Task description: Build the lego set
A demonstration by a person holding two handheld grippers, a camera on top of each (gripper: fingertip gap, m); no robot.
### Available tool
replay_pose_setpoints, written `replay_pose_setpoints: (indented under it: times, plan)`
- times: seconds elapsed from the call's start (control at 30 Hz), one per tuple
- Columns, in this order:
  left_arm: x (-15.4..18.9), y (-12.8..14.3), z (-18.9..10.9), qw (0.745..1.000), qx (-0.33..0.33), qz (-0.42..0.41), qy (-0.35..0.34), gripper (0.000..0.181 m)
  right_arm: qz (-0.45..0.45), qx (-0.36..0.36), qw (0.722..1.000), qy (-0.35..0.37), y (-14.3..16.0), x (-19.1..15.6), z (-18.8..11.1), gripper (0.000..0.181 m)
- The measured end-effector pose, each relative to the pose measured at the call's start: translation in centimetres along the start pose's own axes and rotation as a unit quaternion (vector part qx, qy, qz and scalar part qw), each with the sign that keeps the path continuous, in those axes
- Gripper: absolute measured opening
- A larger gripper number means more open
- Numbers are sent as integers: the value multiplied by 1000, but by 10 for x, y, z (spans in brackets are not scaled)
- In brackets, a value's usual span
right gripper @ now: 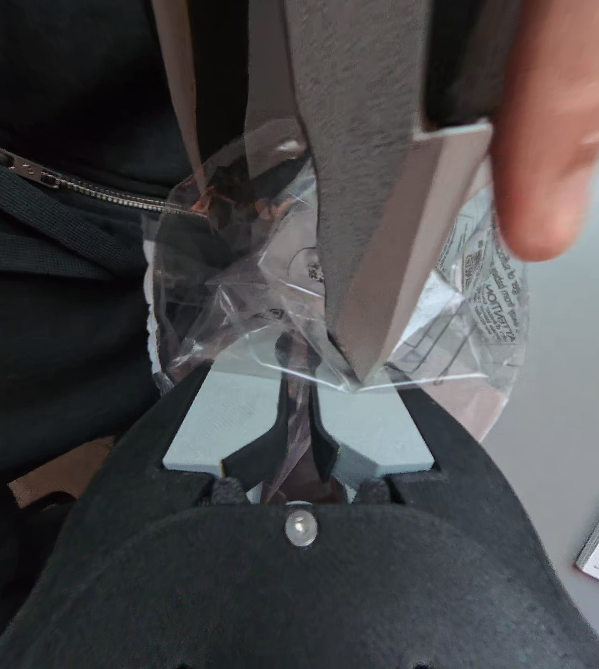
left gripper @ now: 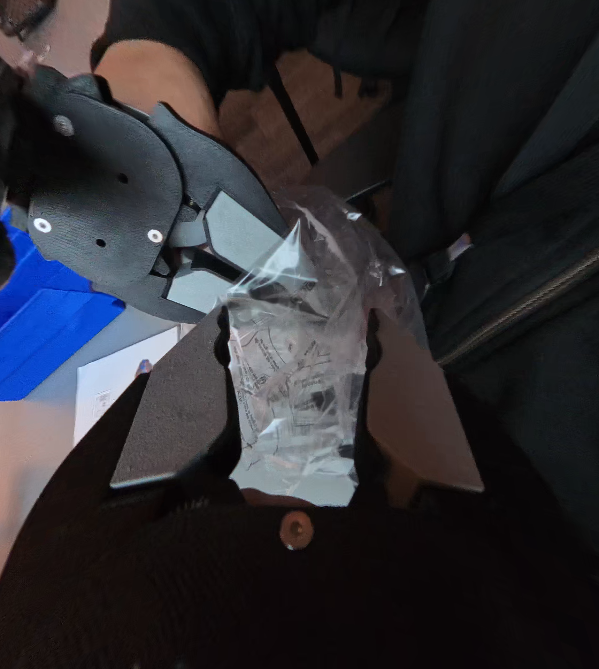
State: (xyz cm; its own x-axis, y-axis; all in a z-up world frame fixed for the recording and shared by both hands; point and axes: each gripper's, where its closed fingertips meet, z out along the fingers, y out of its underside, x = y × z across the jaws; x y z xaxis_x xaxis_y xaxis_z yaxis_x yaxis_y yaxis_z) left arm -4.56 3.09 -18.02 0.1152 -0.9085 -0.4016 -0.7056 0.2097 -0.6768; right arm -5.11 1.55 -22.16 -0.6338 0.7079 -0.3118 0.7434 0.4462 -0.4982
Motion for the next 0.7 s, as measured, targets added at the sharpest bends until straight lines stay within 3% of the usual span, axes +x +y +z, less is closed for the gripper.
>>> replay_pose_setpoints:
  times: [0.03, 0.1, 0.13, 0.2, 0.33, 0.43, 0.47, 0.5, 0.57, 0.63, 0.7]
  plan:
    - [-1, 5, 4, 1000, -9, 9, -10, 75, 9, 2, 1000, 0, 2, 2, 0, 8]
    - [7, 14, 9, 999, -34, 21, -1, 53, 27, 21, 999, 1, 4, 5, -2, 15]
    - [17, 15, 10, 999, -35, 14, 29, 36, 32, 33, 999, 8, 3, 6, -5, 19]
    - [33, 15, 12, 996, -32, 0, 78, 19, 28, 84, 996, 26, -8, 7, -20, 24]
    - [37, 17, 13, 994, -32, 0, 108, 15, 22, 148, 984, 99, -16, 17, -60, 43]
    - [37, 18, 9, 991, -25, -9, 131, 17, 85, 211, 944, 238, 6, 45, -128, 49]
    - [36, 19, 8, 990, -23, -14, 136, 17, 122, 219, 912, 323, 31, 59, -166, 49]
    - [35, 20, 6, 990, -21, -17, 138, 17, 172, 199, 863, 431, 74, 74, -211, 49]
    - [31, 19, 3, 991, -10, -22, 132, 17, 292, 125, 717, 620, 188, 75, -306, 48]
    - [29, 15, 0, 990, 10, -33, 135, 16, 410, 65, 606, 679, 293, 49, -365, 44]
    - [28, 16, 0, 990, 13, -36, 139, 14, 528, 50, 548, 647, 378, 26, -382, 56]
